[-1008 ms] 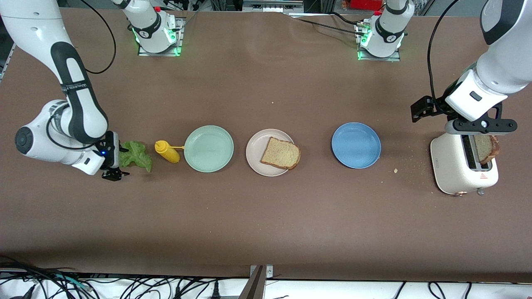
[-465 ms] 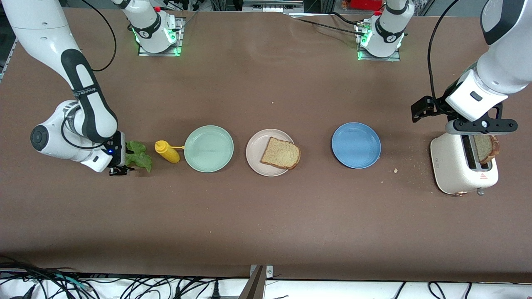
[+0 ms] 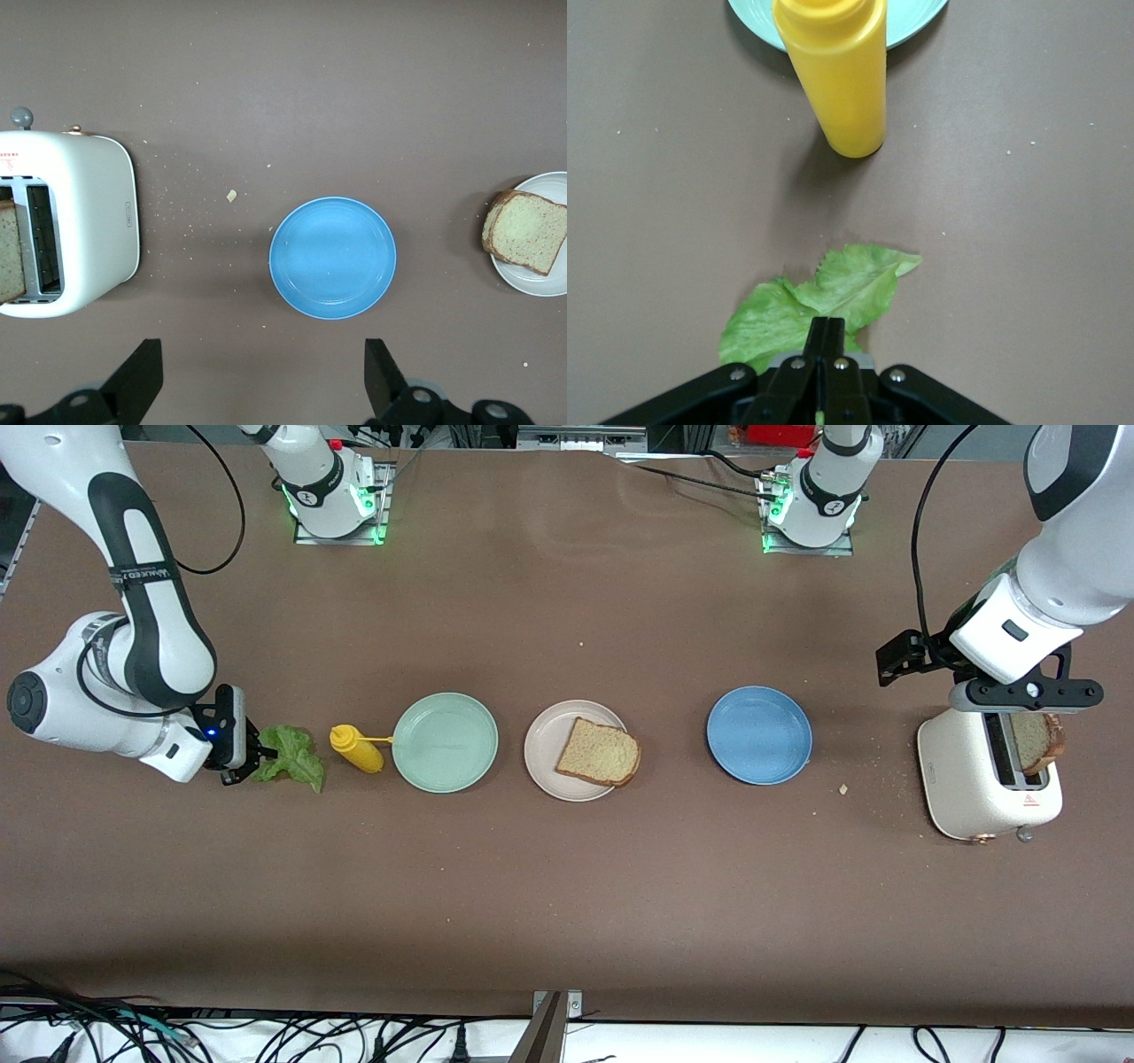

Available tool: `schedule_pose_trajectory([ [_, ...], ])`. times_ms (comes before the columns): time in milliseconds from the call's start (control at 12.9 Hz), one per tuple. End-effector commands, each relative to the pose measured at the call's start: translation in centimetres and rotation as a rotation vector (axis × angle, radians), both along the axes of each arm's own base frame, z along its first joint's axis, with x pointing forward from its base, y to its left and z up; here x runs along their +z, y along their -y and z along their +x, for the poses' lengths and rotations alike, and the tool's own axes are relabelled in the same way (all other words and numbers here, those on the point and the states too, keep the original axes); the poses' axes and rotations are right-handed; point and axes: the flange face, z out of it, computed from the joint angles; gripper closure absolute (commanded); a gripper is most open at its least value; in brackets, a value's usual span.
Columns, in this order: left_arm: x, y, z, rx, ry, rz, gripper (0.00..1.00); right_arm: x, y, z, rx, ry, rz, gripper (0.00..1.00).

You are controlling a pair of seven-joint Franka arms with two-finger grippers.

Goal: Make sandwich in beige plate with both arms
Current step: 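Close the right gripper on the lettuce leaf and lift it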

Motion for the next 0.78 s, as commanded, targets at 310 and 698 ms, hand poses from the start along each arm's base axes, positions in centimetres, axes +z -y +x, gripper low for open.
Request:
schedule_pose_trajectory([
  [310, 0.5, 0.0, 0.1, 0.010, -0.009, -0.021, 0.00, -5.3, 0.6, 0.2, -0.013, 0.020, -0.044, 0.00],
  [698, 0.6, 0.1, 0.0, 0.010, -0.007, -0.021, 0.00, -6.9, 0.8, 0.0, -0.021, 0.024, -0.054, 0.00],
])
